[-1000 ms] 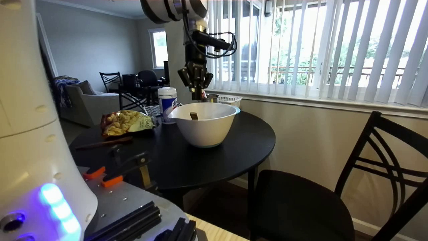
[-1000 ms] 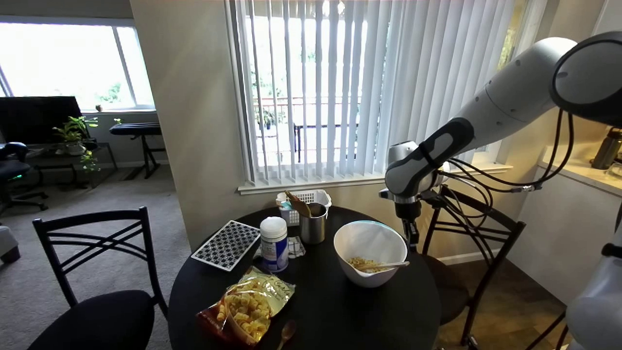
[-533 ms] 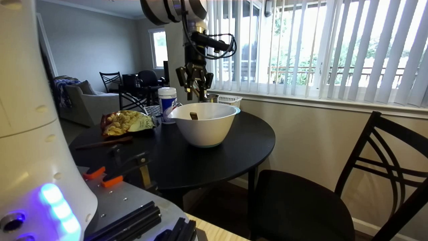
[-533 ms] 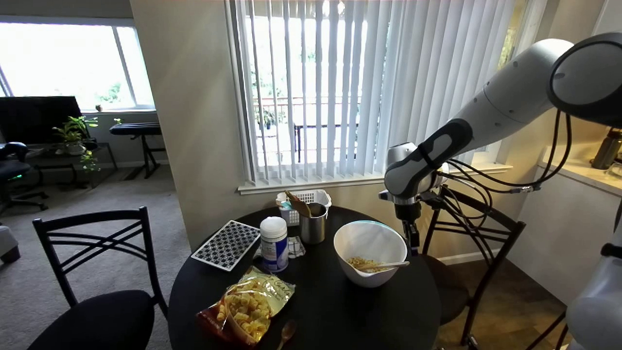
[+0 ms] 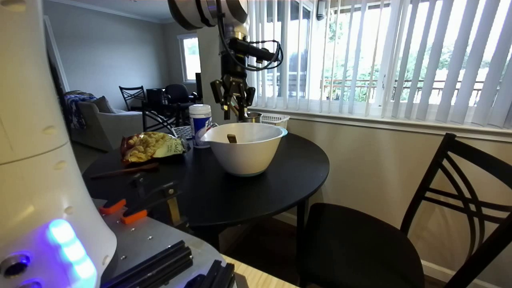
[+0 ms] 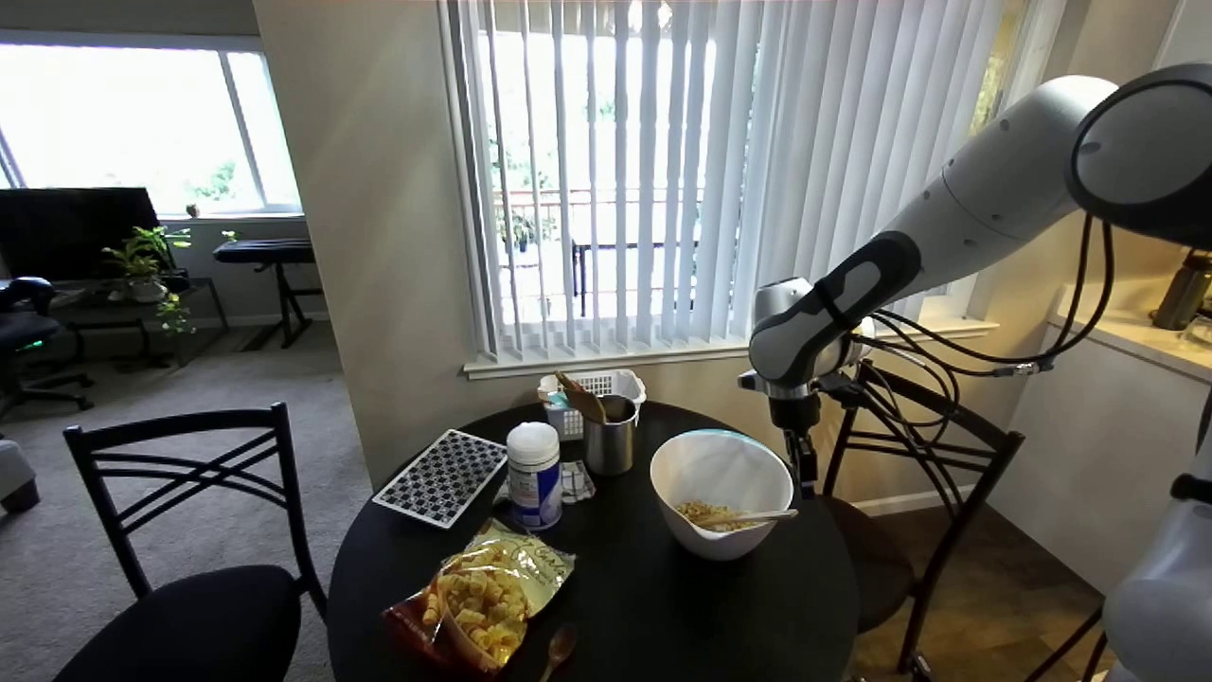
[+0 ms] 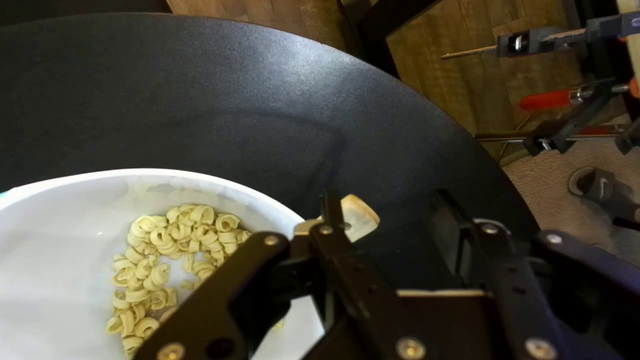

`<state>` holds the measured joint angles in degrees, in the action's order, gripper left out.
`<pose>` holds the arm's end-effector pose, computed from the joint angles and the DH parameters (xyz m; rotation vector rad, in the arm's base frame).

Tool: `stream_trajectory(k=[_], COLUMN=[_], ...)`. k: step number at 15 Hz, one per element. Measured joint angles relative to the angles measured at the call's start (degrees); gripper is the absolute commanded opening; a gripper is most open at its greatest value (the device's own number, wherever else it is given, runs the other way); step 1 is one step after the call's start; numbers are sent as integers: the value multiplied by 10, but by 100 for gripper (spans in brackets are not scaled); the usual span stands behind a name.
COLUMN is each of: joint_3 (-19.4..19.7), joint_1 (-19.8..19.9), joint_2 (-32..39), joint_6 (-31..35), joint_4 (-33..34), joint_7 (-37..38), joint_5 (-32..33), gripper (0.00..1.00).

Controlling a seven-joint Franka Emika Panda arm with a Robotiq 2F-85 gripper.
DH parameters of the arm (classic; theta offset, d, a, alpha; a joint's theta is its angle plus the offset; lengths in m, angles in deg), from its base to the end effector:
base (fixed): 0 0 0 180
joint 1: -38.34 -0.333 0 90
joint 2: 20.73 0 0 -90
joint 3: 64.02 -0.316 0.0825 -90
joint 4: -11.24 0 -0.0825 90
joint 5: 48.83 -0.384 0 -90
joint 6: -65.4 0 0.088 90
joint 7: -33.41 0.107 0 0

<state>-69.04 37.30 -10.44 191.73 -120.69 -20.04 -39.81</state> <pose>0.4915 0.0474 0.2497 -2.5905 -1.6795 0.4525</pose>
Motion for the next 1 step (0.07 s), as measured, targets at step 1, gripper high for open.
stream_trajectory(k=[1], joint_3=[0], joint_1=[0], joint_2=[0], joint_6=[0], joint_4=[0], joint_7=[0], joint_5=[0], gripper=[50])
